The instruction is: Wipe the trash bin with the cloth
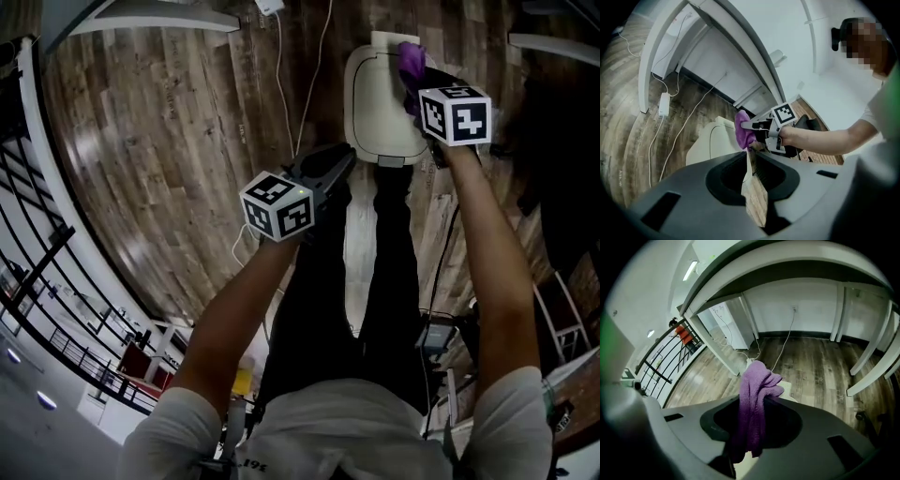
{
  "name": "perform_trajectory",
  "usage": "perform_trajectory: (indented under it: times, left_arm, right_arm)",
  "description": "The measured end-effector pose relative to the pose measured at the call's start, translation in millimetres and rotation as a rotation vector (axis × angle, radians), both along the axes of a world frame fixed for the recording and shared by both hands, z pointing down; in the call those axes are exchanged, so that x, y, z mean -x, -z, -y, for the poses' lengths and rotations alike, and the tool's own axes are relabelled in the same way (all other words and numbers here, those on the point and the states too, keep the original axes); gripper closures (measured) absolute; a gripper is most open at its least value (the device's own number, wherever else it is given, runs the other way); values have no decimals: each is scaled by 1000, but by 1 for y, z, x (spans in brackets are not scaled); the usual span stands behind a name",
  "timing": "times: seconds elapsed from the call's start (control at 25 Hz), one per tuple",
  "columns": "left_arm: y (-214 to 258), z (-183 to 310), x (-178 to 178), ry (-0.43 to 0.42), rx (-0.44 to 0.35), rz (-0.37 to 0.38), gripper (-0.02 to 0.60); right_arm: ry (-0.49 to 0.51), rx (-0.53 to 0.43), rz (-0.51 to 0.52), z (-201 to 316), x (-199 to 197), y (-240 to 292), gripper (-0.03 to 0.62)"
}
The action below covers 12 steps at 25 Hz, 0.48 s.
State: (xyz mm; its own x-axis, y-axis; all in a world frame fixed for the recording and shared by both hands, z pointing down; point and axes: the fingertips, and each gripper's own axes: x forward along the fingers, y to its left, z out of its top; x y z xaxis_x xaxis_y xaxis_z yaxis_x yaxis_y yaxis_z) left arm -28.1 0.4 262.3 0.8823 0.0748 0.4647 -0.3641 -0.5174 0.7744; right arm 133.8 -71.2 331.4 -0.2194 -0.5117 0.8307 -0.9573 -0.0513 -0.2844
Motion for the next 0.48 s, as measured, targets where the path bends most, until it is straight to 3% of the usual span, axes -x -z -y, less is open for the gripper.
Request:
perform_trajectory:
  times: [0.24, 0.48]
  left_arm:
    - [-16, 13, 0, 0, 25, 9, 528]
    - [-30, 17, -2, -26, 36, 24, 528]
  right_arm:
    - [-3, 40, 120, 51, 37, -28, 474]
    - [76, 91, 136, 74, 71, -54, 474]
